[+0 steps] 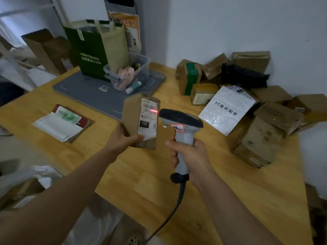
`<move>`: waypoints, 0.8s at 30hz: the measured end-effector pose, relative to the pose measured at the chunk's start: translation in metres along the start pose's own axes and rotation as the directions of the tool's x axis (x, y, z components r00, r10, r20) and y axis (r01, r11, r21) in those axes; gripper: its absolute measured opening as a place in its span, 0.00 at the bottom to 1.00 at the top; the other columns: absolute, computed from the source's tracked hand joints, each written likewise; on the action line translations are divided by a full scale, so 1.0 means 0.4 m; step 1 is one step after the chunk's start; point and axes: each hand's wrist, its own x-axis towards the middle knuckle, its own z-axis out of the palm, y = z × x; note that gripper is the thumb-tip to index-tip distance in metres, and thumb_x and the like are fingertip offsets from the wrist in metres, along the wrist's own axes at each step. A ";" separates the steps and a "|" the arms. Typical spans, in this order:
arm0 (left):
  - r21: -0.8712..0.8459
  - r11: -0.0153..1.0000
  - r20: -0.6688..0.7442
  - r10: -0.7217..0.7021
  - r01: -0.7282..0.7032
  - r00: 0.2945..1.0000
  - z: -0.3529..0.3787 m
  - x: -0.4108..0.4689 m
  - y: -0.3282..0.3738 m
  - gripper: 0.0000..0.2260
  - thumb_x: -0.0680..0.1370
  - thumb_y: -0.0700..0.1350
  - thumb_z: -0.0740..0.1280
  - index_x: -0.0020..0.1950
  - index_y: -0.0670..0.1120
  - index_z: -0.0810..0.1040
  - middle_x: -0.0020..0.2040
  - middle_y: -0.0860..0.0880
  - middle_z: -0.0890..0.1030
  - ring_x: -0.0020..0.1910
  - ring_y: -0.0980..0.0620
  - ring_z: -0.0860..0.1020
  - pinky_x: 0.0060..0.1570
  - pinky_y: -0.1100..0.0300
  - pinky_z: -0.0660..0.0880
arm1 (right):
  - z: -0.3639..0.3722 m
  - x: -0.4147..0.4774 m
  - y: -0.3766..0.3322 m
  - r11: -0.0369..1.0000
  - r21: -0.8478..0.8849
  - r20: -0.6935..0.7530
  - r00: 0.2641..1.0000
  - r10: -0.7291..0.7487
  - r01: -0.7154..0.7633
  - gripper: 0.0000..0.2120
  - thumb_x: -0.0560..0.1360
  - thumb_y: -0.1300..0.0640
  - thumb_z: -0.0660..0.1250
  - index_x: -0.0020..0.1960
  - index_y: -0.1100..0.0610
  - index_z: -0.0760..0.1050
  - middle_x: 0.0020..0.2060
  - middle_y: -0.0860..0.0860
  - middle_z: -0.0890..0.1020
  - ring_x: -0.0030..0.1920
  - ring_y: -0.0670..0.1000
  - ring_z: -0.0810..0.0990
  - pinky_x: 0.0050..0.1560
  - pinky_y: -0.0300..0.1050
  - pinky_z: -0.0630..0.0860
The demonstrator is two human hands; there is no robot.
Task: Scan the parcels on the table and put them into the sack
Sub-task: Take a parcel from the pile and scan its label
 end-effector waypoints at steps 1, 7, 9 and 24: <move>-0.003 1.000 -0.006 0.003 -0.003 1.000 -0.008 -0.003 -0.003 0.35 0.66 0.44 0.78 0.69 0.45 0.65 0.60 0.48 0.75 0.59 0.48 0.75 0.45 0.62 0.76 | 0.009 -0.002 0.000 1.000 -0.005 0.008 1.000 -0.005 0.005 0.06 0.70 0.64 0.73 0.44 0.60 0.77 0.26 0.52 0.75 0.23 0.48 0.71 0.25 0.40 0.69; 0.006 1.000 -0.054 0.017 -0.016 0.998 -0.049 -0.023 -0.015 0.35 0.67 0.45 0.78 0.69 0.46 0.65 0.61 0.49 0.74 0.59 0.48 0.75 0.46 0.61 0.76 | 0.057 -0.018 -0.005 0.999 -0.033 0.039 0.999 -0.011 0.012 0.06 0.71 0.64 0.73 0.44 0.61 0.76 0.25 0.52 0.74 0.23 0.48 0.70 0.25 0.41 0.69; 0.001 1.000 -0.061 0.017 -0.017 0.998 -0.062 -0.030 -0.021 0.37 0.66 0.47 0.79 0.69 0.47 0.65 0.61 0.49 0.74 0.60 0.48 0.75 0.47 0.60 0.77 | 0.069 -0.024 -0.007 0.999 -0.041 0.047 0.999 -0.014 0.015 0.05 0.71 0.65 0.72 0.44 0.61 0.76 0.25 0.52 0.74 0.22 0.48 0.70 0.25 0.41 0.69; -0.006 0.998 -0.176 -0.068 0.068 0.982 -0.161 -0.115 -0.056 0.35 0.68 0.48 0.77 0.70 0.48 0.64 0.62 0.49 0.73 0.61 0.47 0.74 0.55 0.53 0.77 | 0.165 -0.041 0.025 1.000 -0.030 0.153 0.988 0.004 0.000 0.05 0.71 0.65 0.72 0.42 0.60 0.76 0.23 0.50 0.75 0.22 0.48 0.70 0.24 0.39 0.69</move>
